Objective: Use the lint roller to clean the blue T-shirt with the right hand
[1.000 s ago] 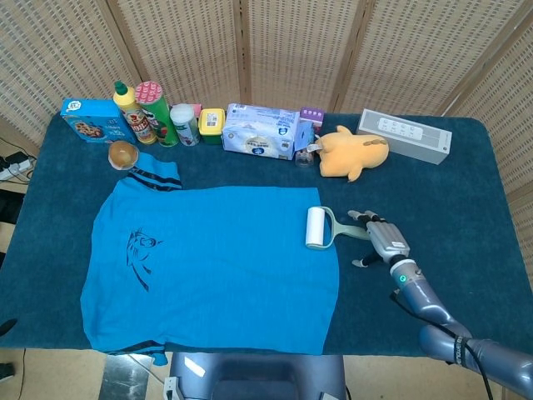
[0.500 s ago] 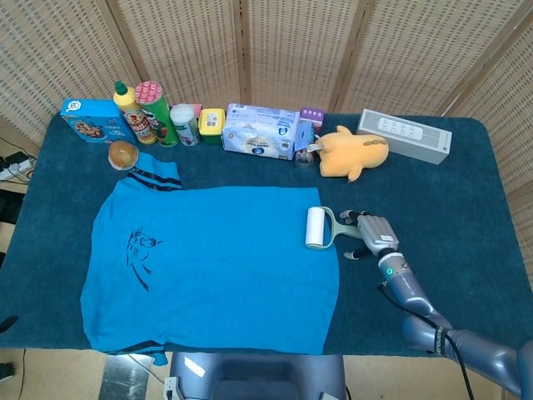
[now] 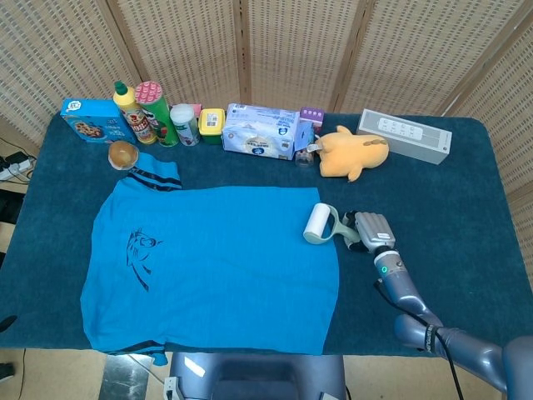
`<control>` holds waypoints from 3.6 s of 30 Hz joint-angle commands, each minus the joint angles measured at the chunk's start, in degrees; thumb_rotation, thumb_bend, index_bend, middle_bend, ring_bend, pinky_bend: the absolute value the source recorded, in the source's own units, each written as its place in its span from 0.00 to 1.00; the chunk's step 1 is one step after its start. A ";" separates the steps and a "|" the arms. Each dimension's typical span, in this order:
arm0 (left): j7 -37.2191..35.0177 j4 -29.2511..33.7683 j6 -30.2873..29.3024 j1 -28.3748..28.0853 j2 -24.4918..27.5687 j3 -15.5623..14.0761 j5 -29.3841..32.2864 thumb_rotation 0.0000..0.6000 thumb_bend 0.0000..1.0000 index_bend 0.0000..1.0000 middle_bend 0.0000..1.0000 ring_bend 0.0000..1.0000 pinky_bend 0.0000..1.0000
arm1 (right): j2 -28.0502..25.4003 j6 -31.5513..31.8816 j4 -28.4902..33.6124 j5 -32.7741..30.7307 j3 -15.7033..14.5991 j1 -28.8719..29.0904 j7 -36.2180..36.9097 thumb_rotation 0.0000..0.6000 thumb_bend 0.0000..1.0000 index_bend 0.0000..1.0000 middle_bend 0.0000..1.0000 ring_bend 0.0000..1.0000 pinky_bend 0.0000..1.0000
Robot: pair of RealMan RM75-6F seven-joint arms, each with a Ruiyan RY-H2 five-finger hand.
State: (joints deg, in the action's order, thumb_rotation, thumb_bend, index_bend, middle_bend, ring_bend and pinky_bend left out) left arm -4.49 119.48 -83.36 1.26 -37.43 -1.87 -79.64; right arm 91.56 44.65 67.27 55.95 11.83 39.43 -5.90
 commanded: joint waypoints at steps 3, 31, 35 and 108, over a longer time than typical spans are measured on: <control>-0.02 -0.03 -0.17 0.13 -0.03 -0.01 -0.06 1.00 0.08 0.00 0.00 0.00 0.00 | 0.10 0.73 0.03 0.39 -0.44 0.01 -1.38 1.00 0.98 0.48 0.65 0.52 0.70; -0.03 -0.12 -0.52 0.59 -0.11 -0.38 -1.51 1.00 0.08 0.00 0.00 0.00 0.00 | -11.66 -4.21 10.65 0.58 1.06 0.92 1.19 1.00 1.00 0.55 0.69 0.63 0.96; 0.16 -0.13 -0.10 0.44 -0.11 -0.54 -1.91 1.00 0.08 0.00 0.00 0.00 0.00 | -17.90 -11.73 16.61 -4.48 1.25 3.93 0.36 1.00 1.00 0.55 0.69 0.63 0.97; -3.96 -2.18 0.92 0.25 1.23 -2.18 -6.39 1.00 0.08 0.00 0.00 0.00 0.00 | -3.52 22.01 27.81 -81.36 -8.87 46.77 -61.59 1.00 1.00 0.59 0.71 0.68 1.00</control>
State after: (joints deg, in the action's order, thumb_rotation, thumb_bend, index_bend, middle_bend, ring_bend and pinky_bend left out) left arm -8.44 117.31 -82.45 1.51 -36.21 -4.04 -86.00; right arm 87.61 66.26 95.37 -25.30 2.49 86.53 -66.97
